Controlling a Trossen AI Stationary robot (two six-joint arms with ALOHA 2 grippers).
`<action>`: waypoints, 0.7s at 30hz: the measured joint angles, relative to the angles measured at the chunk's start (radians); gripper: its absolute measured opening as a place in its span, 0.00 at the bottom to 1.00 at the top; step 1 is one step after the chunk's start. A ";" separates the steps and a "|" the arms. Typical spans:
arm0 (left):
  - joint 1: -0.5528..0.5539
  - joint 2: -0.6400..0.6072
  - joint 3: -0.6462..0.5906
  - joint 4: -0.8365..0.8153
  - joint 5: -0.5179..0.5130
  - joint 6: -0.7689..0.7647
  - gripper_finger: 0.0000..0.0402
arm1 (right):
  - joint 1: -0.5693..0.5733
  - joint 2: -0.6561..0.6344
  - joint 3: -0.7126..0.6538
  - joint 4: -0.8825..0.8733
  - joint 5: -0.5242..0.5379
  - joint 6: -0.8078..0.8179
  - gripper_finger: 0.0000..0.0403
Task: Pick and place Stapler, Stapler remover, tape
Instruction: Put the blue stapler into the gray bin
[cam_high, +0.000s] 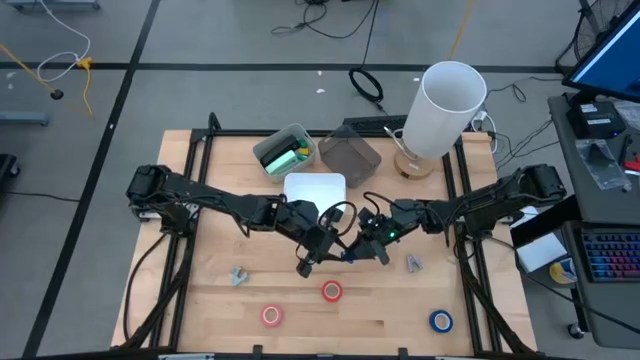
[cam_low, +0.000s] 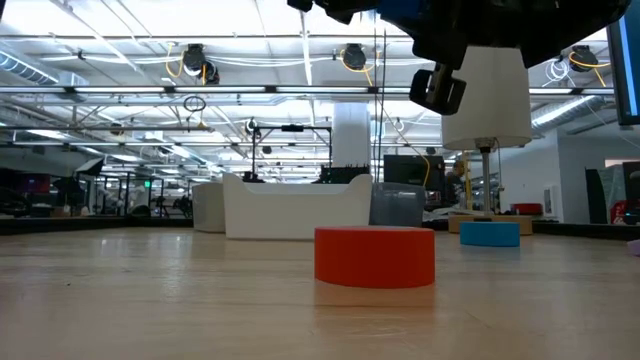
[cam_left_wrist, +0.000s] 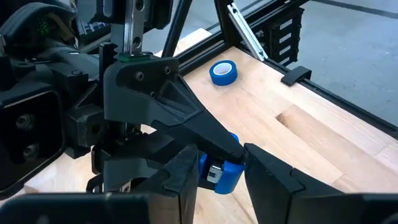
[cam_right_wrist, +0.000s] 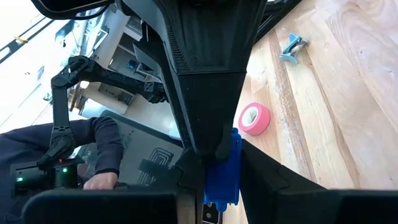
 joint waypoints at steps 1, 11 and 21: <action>0.000 0.000 0.000 0.001 0.000 0.001 0.31 | 0.000 0.000 0.000 0.000 0.000 0.000 0.15; -0.006 0.000 0.045 -0.087 -0.022 0.106 0.31 | -0.010 -0.001 0.000 0.025 0.000 0.019 0.15; -0.010 0.000 0.045 -0.098 -0.050 0.174 0.31 | -0.023 0.000 0.000 0.025 -0.011 0.041 0.15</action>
